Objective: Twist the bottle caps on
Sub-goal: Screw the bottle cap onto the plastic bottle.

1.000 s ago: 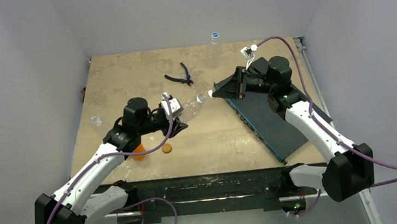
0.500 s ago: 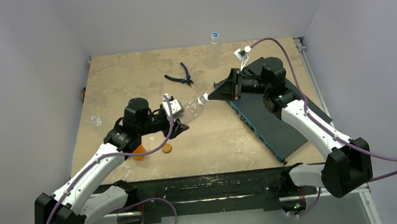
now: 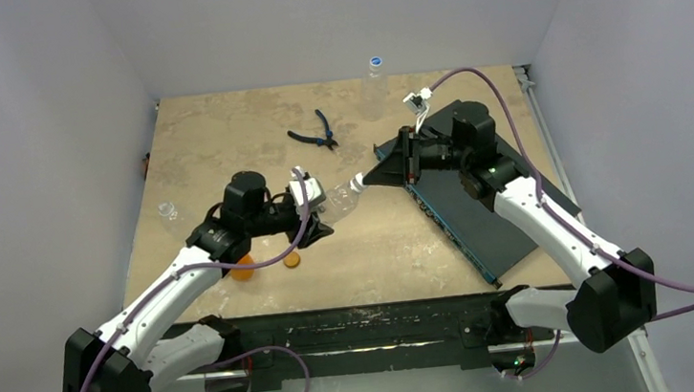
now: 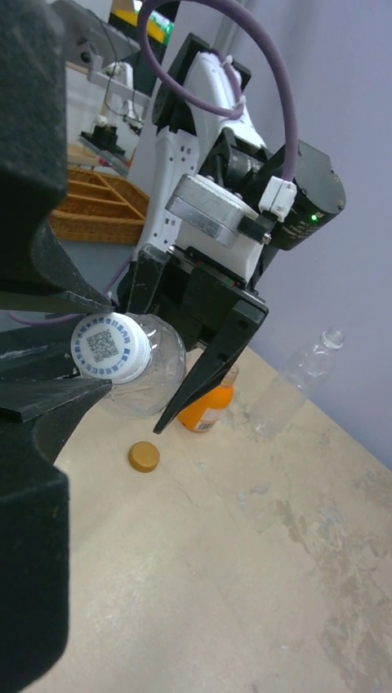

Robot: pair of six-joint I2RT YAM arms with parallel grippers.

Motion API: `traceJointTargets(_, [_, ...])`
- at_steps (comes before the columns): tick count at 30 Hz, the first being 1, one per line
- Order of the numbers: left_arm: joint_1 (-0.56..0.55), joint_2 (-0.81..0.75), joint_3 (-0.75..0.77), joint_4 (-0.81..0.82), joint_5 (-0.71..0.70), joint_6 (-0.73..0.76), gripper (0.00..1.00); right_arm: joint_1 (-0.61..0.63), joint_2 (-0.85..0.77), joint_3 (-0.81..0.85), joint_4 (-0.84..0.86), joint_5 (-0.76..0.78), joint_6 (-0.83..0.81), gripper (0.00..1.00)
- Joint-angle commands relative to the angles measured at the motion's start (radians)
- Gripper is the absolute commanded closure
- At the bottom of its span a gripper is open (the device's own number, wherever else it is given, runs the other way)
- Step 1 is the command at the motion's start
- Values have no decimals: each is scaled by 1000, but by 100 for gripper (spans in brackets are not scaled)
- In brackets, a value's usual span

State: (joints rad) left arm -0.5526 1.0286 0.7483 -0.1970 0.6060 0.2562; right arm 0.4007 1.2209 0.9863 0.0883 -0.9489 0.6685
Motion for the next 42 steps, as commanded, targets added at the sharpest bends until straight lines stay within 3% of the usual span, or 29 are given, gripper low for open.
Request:
traceJointTargets(1, [-15,31,57,17,67,43,100,50,-20,102,-257,38,-212,82])
traceJointTargets(12, [-24,36,72,28,53,24,100,105,-36,146,-405,60,-333,83])
traceJointTargets(19, [-35,-24,17,181,3,-61,100,113,-26,101,-345,20,-258,82])
traceJointTargets(29, [-113,-36,33,272,-320,-8,100,125,64,169,-551,150,-222,83])
traceJointTargets(42, [-332,29,-28,538,-757,66,100,138,163,208,-675,298,18,85])
